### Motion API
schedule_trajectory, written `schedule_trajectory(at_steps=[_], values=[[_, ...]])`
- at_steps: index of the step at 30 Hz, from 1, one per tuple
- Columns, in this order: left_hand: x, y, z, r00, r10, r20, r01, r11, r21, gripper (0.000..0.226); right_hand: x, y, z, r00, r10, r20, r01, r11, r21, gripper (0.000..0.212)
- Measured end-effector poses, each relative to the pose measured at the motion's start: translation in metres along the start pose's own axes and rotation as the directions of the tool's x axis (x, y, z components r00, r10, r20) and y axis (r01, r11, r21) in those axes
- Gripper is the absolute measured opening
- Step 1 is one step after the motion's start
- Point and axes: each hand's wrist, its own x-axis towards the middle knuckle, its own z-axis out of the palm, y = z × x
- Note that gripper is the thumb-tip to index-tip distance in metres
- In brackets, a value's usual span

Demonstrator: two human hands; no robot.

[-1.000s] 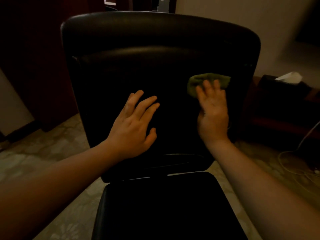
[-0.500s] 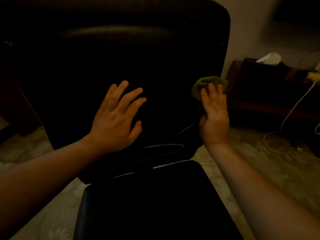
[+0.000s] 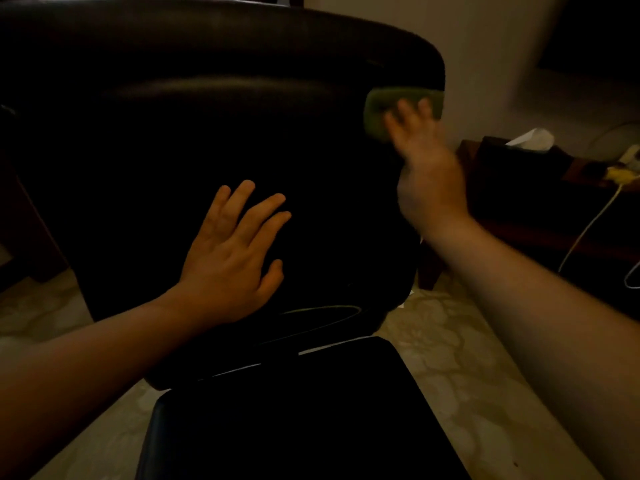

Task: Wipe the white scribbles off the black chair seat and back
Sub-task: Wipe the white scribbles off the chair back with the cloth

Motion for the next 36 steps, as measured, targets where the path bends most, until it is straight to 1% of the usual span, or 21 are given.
schedule_trajectory(at_steps=[2, 4, 6, 9, 10, 12, 14, 16, 17, 19, 20, 21, 22, 23, 24, 26, 27, 30, 32, 34, 36], values=[[0.0, -0.001, 0.0, 1.0, 0.013, -0.01, -0.013, 1.0, 0.002, 0.069, 0.036, 0.0, -0.01, 0.99, 0.14, -0.027, -0.138, 0.989, 0.06, 0.06], [0.0, -0.003, 0.001, 1.0, 0.018, 0.0, -0.018, 1.0, 0.008, 0.07, 0.043, -0.007, -0.004, 0.984, 0.166, -0.064, -0.161, 0.984, 0.075, 0.056], [-0.002, -0.005, 0.002, 1.0, 0.013, 0.013, -0.014, 0.999, 0.029, 0.072, 0.024, -0.015, 0.012, 0.99, 0.102, -0.096, -0.095, 0.992, 0.077, 0.054], [-0.004, -0.004, 0.002, 1.0, 0.003, 0.003, -0.003, 0.999, 0.038, 0.071, -0.039, -0.024, 0.045, 0.992, -0.054, -0.115, 0.06, 0.997, 0.054, 0.059], [-0.003, -0.003, 0.002, 1.0, 0.004, -0.003, -0.004, 0.999, 0.038, 0.07, -0.063, -0.028, 0.055, 0.99, -0.106, -0.092, 0.112, 0.992, 0.054, 0.062], [-0.003, -0.002, 0.003, 1.0, 0.008, -0.007, -0.007, 0.999, 0.04, 0.069, -0.11, -0.036, 0.075, 0.976, -0.216, 0.021, 0.214, 0.975, 0.055, 0.062], [-0.005, -0.004, 0.004, 1.0, 0.016, -0.019, -0.015, 0.999, 0.043, 0.069, -0.143, -0.039, 0.084, 0.94, -0.314, 0.135, 0.307, 0.949, 0.069, 0.058], [-0.009, -0.006, 0.003, 0.999, 0.043, -0.021, -0.042, 0.998, 0.043, 0.069, -0.154, -0.034, 0.083, 0.922, -0.348, 0.167, 0.341, 0.937, 0.068, 0.054], [-0.011, -0.007, 0.002, 0.998, 0.061, -0.018, -0.06, 0.997, 0.039, 0.069, -0.156, -0.032, 0.082, 0.94, -0.31, 0.143, 0.304, 0.951, 0.06, 0.053], [-0.012, -0.007, 0.003, 0.996, 0.089, -0.012, -0.088, 0.996, 0.03, 0.067, -0.161, -0.04, 0.088, 0.992, -0.117, 0.056, 0.113, 0.991, 0.075, 0.06], [-0.012, -0.006, 0.004, 0.996, 0.094, -0.01, -0.094, 0.995, 0.028, 0.066, -0.167, -0.05, 0.094, 1.0, -0.008, 0.015, 0.006, 0.994, 0.105, 0.063], [-0.012, -0.006, 0.005, 0.996, 0.092, -0.012, -0.092, 0.995, 0.028, 0.064, -0.175, -0.064, 0.105, 0.998, 0.064, -0.008, -0.062, 0.989, 0.136, 0.064], [-0.013, -0.006, 0.006, 0.996, 0.087, -0.016, -0.087, 0.996, 0.03, 0.063, -0.186, -0.079, 0.118, 0.996, 0.087, 0.0, -0.086, 0.983, 0.163, 0.064], [-0.014, -0.006, 0.007, 0.996, 0.085, -0.019, -0.084, 0.996, 0.032, 0.063, -0.198, -0.094, 0.131, 0.998, 0.057, 0.037, -0.063, 0.98, 0.189, 0.063], [-0.016, -0.006, 0.009, 0.996, 0.089, -0.017, -0.088, 0.995, 0.038, 0.064, -0.21, -0.107, 0.144, 0.996, -0.021, 0.088, 0.002, 0.976, 0.216, 0.06], [-0.02, -0.007, 0.013, 0.993, 0.116, -0.007, -0.115, 0.992, 0.054, 0.066, -0.228, -0.121, 0.161, 0.965, -0.207, 0.159, 0.164, 0.955, 0.249, 0.049], [-0.022, -0.008, 0.014, 0.991, 0.132, -0.002, -0.132, 0.989, 0.062, 0.066, -0.231, -0.122, 0.162, 0.948, -0.263, 0.178, 0.216, 0.944, 0.248, 0.047], [-0.024, -0.01, 0.014, 0.985, 0.171, 0.0, -0.17, 0.982, 0.079, 0.065, -0.224, -0.105, 0.15, 0.927, -0.328, 0.185, 0.294, 0.937, 0.188, 0.052], [-0.024, -0.01, 0.015, 0.982, 0.188, -0.005, -0.187, 0.979, 0.078, 0.064, -0.221, -0.082, 0.137, 0.949, -0.264, 0.175, 0.244, 0.962, 0.124, 0.045], [-0.024, -0.009, 0.016, 0.982, 0.189, -0.01, -0.188, 0.98, 0.071, 0.063, -0.224, -0.057, 0.128, 0.983, -0.097, 0.153, 0.084, 0.992, 0.092, 0.041], [-0.023, -0.008, 0.018, 0.983, 0.184, -0.006, -0.183, 0.981, 0.067, 0.063, -0.232, -0.045, 0.129, 0.991, 0.073, 0.112, -0.085, 0.991, 0.103, 0.044]])
